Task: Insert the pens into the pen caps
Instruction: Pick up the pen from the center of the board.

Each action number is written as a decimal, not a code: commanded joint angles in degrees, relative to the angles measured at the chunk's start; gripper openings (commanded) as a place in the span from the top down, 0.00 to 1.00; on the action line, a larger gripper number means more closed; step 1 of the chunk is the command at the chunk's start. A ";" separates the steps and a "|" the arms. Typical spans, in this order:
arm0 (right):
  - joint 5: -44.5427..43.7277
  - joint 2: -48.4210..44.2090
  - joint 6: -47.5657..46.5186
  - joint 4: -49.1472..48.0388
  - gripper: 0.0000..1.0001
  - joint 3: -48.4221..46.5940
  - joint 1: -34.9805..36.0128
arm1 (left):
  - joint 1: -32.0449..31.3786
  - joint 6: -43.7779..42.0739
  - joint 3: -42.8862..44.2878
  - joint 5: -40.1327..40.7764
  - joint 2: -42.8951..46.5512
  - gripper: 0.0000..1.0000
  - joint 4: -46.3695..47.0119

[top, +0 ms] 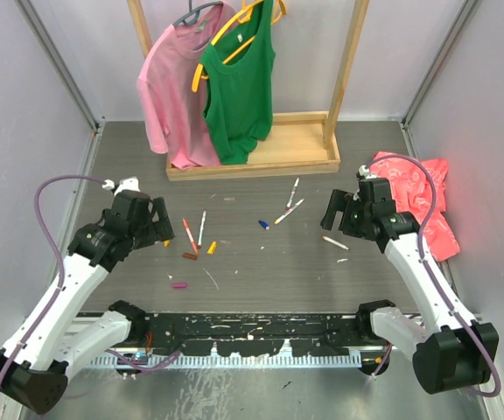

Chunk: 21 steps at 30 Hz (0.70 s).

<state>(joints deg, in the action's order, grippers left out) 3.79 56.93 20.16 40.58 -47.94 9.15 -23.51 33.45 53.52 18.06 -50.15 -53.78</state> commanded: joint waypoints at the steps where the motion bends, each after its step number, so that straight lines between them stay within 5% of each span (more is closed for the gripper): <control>1: -3.56 1.89 5.21 -3.04 0.04 -0.26 -0.27 | 0.30 -4.67 1.09 1.95 2.00 0.02 1.77; 16: -11.11 14.54 7.18 -2.71 0.14 -2.82 -0.01 | 0.25 -11.45 -0.23 -8.56 3.36 0.02 4.60; 21: -13.40 14.63 18.11 -5.06 0.13 -0.64 0.74 | 0.21 -11.47 -0.46 -9.76 2.60 0.02 5.18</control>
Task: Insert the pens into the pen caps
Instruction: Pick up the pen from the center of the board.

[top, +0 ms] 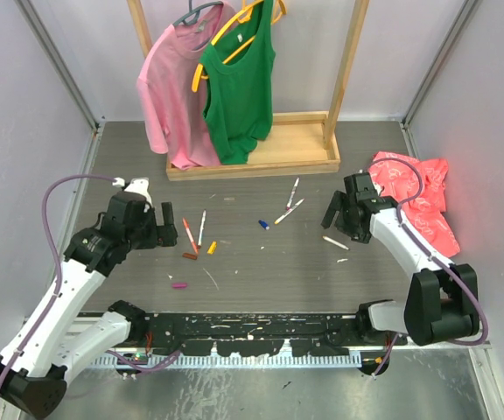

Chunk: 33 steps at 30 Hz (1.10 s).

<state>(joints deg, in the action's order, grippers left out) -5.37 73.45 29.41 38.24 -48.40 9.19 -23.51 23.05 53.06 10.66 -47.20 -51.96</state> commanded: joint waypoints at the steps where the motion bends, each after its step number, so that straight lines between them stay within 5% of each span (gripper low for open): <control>1: -5.55 -2.37 12.14 -2.88 0.13 0.26 0.83 | 0.21 -1.07 0.00 -2.57 -0.57 0.02 3.46; 10: -18.64 -3.79 43.48 3.43 0.07 -0.20 8.94 | 0.22 -1.16 0.09 -3.72 -2.45 0.02 3.67; 16: -22.05 2.12 54.68 12.20 0.04 -4.41 11.11 | 0.22 -1.16 -0.14 -3.86 -2.34 0.02 3.84; 33: -22.15 14.22 61.39 11.75 0.07 -5.97 11.01 | 0.19 -1.16 -0.21 -4.21 -2.82 0.02 3.91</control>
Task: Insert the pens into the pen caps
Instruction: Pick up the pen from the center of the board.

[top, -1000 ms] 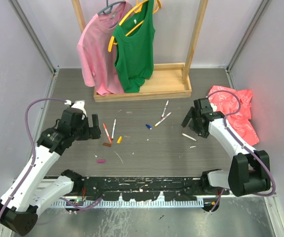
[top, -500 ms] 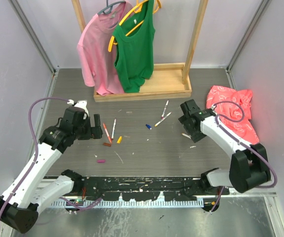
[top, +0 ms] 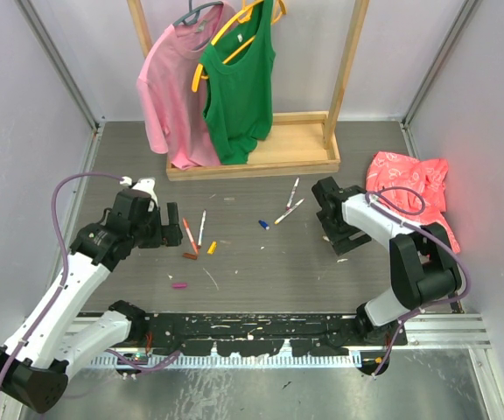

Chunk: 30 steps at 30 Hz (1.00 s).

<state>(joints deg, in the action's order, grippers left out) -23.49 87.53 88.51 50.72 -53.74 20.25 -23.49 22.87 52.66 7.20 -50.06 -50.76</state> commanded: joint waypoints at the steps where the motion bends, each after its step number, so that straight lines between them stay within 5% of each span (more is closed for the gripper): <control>1: -3.96 0.33 2.24 -1.46 0.08 -0.41 -0.09 | 0.19 -0.99 0.16 -0.80 -0.08 0.02 2.73; 19: -4.02 6.06 -2.02 -6.64 0.33 0.37 -1.02 | 0.19 -1.07 0.18 -0.90 -1.04 0.02 2.69; 30: -4.08 7.77 -5.24 -7.73 0.60 0.62 -1.01 | 0.19 -1.01 0.27 -0.95 -1.43 0.02 2.74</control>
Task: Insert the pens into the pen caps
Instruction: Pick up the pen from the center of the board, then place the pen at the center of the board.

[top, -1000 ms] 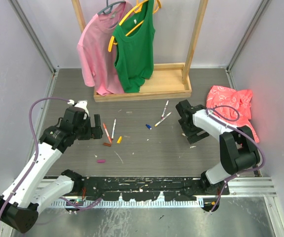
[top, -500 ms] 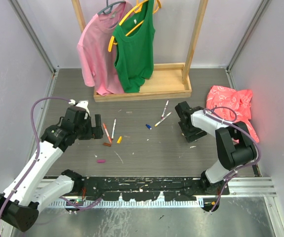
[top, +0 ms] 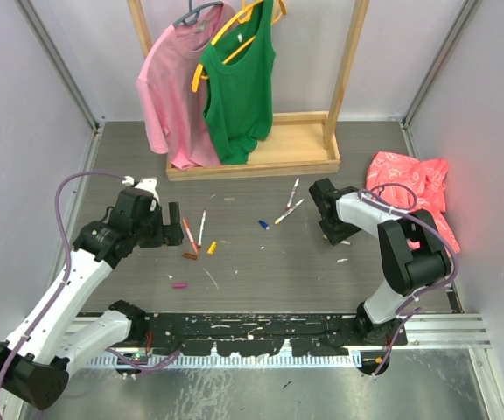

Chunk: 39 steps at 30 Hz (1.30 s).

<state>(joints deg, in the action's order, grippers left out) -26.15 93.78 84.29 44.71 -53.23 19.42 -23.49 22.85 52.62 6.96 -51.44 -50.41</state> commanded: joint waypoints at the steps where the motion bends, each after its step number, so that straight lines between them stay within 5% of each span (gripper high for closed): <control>1: -1.59 1.43 -1.44 -1.79 0.62 0.14 -0.25 | 0.19 -1.05 0.29 -0.74 -0.04 0.02 2.49; 8: -2.24 -0.40 -10.93 -4.98 0.78 0.04 -0.18 | 0.17 -1.04 0.31 -0.73 -0.06 0.02 2.51; 14: -0.88 -5.53 -21.54 -10.99 0.81 2.95 -0.22 | 0.16 -1.05 0.31 -0.79 -0.06 0.02 2.43; 20: 10.15 -12.93 -42.13 -22.43 0.83 7.06 0.73 | 0.19 -1.05 0.25 -1.18 -0.08 0.02 2.73; 25: 17.71 -16.04 -50.03 -25.02 0.82 8.84 3.22 | 0.15 -1.05 0.21 -1.31 -0.15 0.02 2.83; 39: 18.39 -5.15 -56.23 -17.22 0.84 -0.73 25.04 | 0.19 -0.73 0.12 -0.60 1.05 0.02 2.80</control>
<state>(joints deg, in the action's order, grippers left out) -6.44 86.54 30.35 24.67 -50.02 40.75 -23.51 22.85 52.56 6.17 -51.70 -50.33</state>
